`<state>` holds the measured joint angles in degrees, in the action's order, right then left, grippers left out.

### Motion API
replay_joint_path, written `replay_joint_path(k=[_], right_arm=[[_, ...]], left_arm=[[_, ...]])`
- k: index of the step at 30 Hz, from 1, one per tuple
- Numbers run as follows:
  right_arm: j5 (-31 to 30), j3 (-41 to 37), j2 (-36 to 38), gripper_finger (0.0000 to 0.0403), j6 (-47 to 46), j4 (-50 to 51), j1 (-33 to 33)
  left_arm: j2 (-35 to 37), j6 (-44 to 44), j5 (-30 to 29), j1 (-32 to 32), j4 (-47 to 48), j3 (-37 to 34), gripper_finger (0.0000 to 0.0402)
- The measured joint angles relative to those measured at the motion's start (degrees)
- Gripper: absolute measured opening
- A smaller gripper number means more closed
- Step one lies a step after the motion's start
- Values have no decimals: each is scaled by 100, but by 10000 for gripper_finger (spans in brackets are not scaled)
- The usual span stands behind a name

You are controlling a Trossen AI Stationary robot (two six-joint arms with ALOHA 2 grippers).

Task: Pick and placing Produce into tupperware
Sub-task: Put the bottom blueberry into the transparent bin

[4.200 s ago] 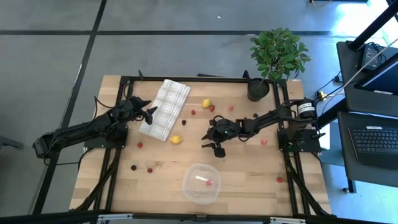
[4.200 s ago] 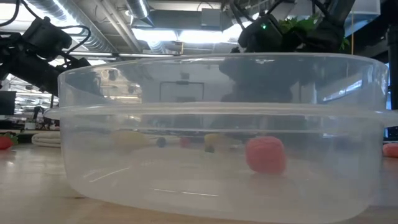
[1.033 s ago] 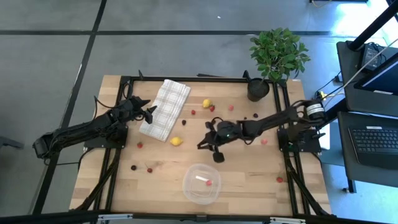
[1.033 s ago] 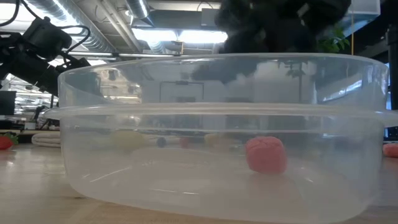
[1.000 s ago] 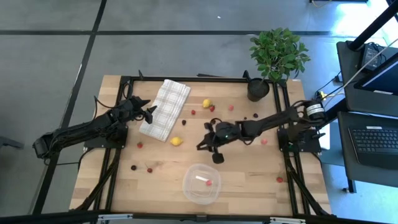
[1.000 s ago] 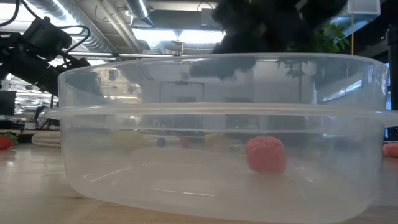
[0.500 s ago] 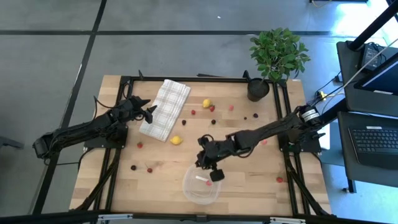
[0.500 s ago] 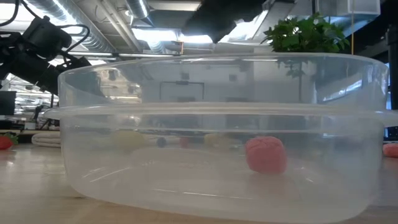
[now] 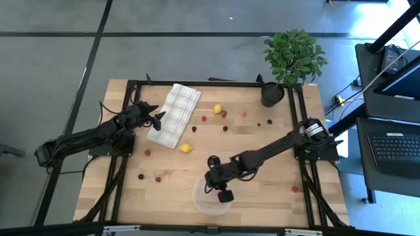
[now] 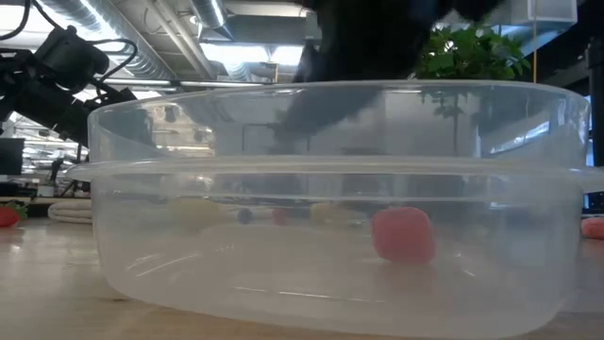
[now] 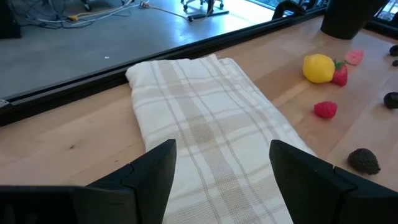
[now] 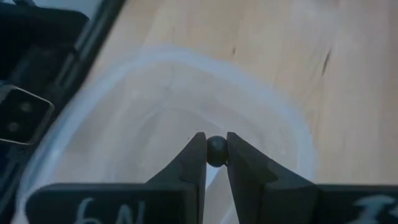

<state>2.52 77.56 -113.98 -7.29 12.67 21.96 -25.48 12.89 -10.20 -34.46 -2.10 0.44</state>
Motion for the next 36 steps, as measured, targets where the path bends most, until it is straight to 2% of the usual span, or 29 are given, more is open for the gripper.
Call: replay_joint_path(k=[7,13,24,36], right_arm=[[10,-2,-312,55,-116,14,0],[277,-4,-459,55,-321,-2,-2],[358,-4,-460,56,-457,-20,-2],[371,-4,-458,93,-450,-17,-7]], left_arm=[[0,1,0,-2,-3,-1,250],[0,-1,0,-1,-3,-1,250],[1,-1,0,0,-5,-1,250],[0,0,0,-1,-5,-1,250]])
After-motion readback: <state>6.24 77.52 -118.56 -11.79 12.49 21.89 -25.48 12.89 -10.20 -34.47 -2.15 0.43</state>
